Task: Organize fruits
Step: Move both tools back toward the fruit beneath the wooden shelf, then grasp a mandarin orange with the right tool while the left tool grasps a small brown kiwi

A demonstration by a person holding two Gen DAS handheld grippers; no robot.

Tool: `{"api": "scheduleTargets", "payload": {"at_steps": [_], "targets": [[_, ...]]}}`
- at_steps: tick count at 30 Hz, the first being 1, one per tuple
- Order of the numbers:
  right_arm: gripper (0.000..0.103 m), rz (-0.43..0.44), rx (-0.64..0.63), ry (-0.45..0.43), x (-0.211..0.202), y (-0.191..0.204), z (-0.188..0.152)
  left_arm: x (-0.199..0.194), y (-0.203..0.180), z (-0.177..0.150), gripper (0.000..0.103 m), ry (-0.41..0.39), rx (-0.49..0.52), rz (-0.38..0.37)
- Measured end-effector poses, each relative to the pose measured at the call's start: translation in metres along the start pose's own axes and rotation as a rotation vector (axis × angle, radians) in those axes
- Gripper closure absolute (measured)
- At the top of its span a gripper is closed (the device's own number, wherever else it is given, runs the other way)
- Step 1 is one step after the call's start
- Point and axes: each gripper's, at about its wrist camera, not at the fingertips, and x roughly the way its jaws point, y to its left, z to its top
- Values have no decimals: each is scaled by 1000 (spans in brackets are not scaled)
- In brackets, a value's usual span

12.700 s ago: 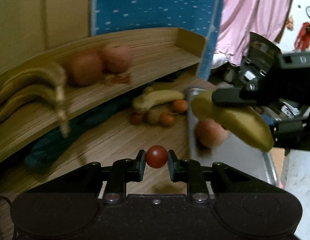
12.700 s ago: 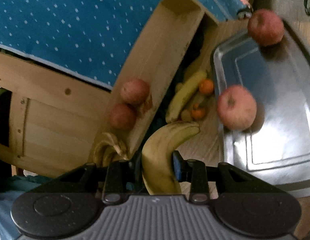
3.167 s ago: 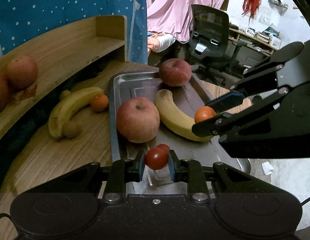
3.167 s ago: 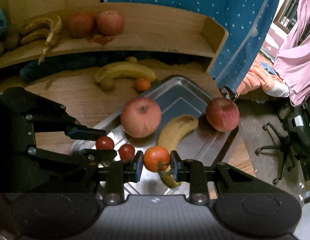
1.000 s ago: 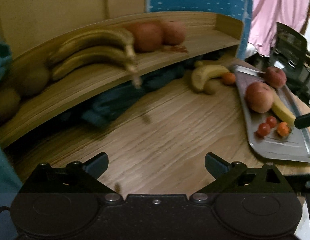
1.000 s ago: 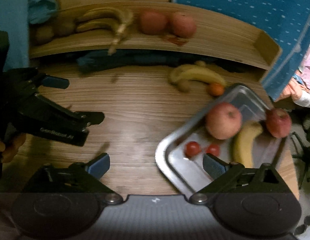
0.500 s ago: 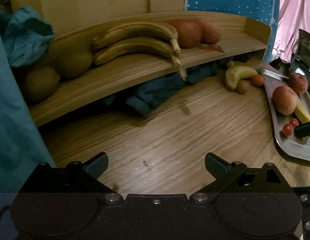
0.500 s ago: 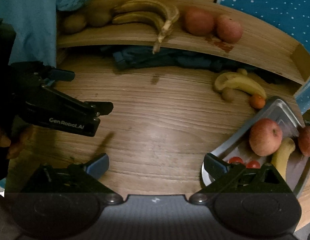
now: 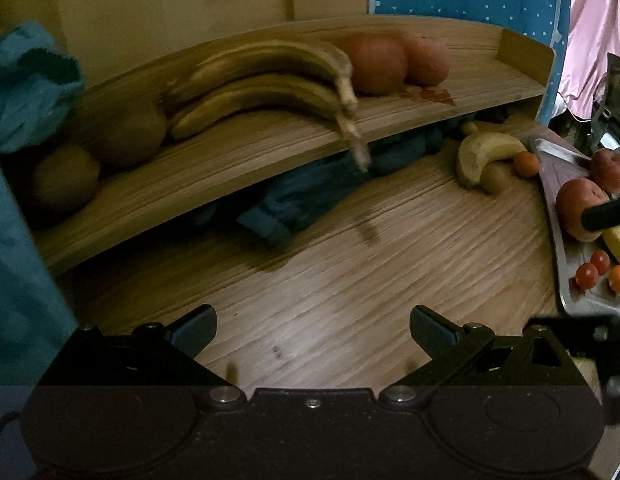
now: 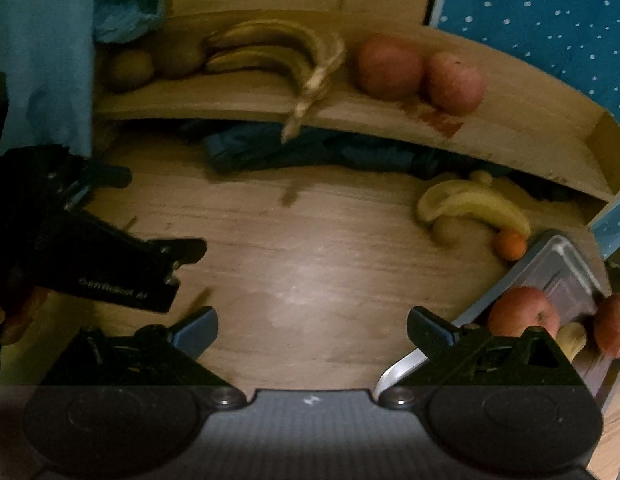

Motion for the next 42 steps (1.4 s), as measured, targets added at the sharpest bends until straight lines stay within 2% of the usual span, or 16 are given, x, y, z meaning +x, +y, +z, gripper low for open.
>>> {"api": "scheduleTargets", "payload": {"at_steps": [6,15,23,28,35,42], "targets": [[0,-58,8,-26,2,-34,13,14,-25,16,1,-6,12,-32],[0,-168,-30,-35,19,-93,12,42,-76,48,1,-27,34,-93],[0,-181,-77,-30,39,-136,17,63,-113,66,1,-22,43,-121],[2,-154,-112,-22,53,-151,21,72,-129,72,1,-14,32,-132],[21,-90,-131,-7,67,-160,24,80,-143,78,11,-17,27,-149],[42,-53,-143,11,78,-160,26,82,-152,80,37,-22,30,-180]]}}
